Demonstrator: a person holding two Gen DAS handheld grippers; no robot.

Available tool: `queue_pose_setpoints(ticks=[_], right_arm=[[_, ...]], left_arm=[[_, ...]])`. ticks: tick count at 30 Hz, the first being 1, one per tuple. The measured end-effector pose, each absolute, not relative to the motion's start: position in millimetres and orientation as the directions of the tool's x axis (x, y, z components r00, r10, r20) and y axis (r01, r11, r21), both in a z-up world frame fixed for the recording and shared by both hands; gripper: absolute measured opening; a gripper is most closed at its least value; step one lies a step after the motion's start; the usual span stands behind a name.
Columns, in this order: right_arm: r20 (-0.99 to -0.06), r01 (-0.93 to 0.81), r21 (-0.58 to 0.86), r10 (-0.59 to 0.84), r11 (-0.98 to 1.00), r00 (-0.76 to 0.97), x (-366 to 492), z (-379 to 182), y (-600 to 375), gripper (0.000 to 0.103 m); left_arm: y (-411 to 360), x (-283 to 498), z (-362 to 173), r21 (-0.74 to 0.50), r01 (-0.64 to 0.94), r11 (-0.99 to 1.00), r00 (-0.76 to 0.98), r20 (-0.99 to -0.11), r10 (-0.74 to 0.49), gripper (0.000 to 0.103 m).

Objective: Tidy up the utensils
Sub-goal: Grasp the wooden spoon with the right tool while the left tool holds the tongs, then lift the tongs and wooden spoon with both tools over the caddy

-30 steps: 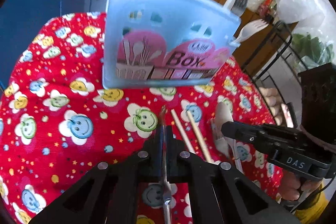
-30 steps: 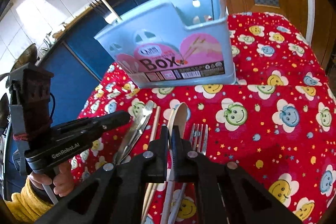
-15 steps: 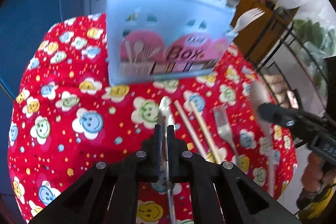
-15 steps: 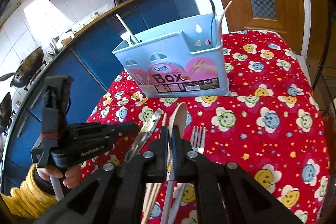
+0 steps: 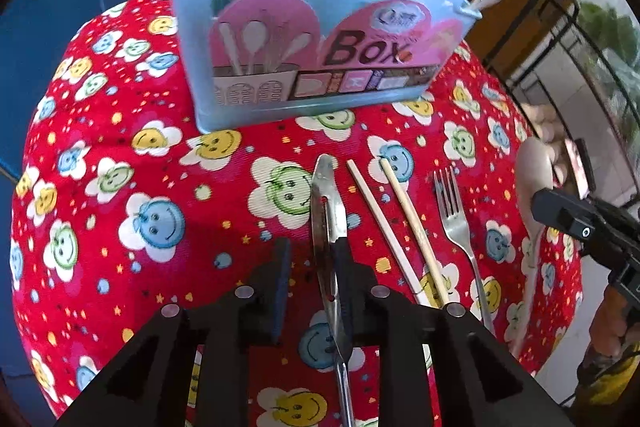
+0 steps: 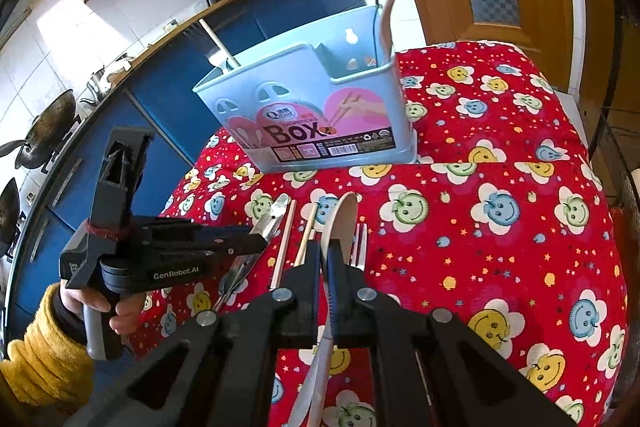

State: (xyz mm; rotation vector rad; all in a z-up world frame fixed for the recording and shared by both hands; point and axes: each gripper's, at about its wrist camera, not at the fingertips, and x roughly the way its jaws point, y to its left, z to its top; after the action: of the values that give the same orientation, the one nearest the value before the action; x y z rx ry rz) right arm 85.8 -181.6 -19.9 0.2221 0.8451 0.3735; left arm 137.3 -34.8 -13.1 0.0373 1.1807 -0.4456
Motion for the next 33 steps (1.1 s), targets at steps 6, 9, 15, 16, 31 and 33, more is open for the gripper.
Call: queue_pose_setpoints(ticks=[6,9,15,16,31,33], right_arm=[[-0.687,-0.235,0.336,0.408,0.912,0.602,86,-22,-185,0.005],[-0.678,-0.241,0.339,0.414,0.909,0.607,85,-21,-187,0.005],[-0.654,-0.262,0.313,0.407,0.913,0.638,78,-16,-186,0.005],[-0.65,-0.265,0.299,0.398,0.917,0.647,77,-14,-184,0.005],[-0.528,-0.307,0.203,0.368,0.93,0.765,52,36,-166,0.005],[-0.502,-0.312,0.196,0.369,0.93,0.782,53,48,-165,0.005]], left_arm=[[-57,152,-14,-0.173,0.442,0.88,0.219,-0.931,-0.293,0.02],[-57,158,-13,-0.186,0.435,0.881,0.204,-0.933,-0.298,0.006],[-42,148,-4,-0.22,0.406,0.887,0.252,-0.906,-0.34,0.005],[-39,144,0,-0.232,0.402,0.886,0.268,-0.895,-0.356,0.005],[-8,98,81,-0.257,0.344,0.903,0.606,-0.673,-0.423,0.005],[-3,98,93,-0.266,0.338,0.903,0.641,-0.638,-0.427,0.005]])
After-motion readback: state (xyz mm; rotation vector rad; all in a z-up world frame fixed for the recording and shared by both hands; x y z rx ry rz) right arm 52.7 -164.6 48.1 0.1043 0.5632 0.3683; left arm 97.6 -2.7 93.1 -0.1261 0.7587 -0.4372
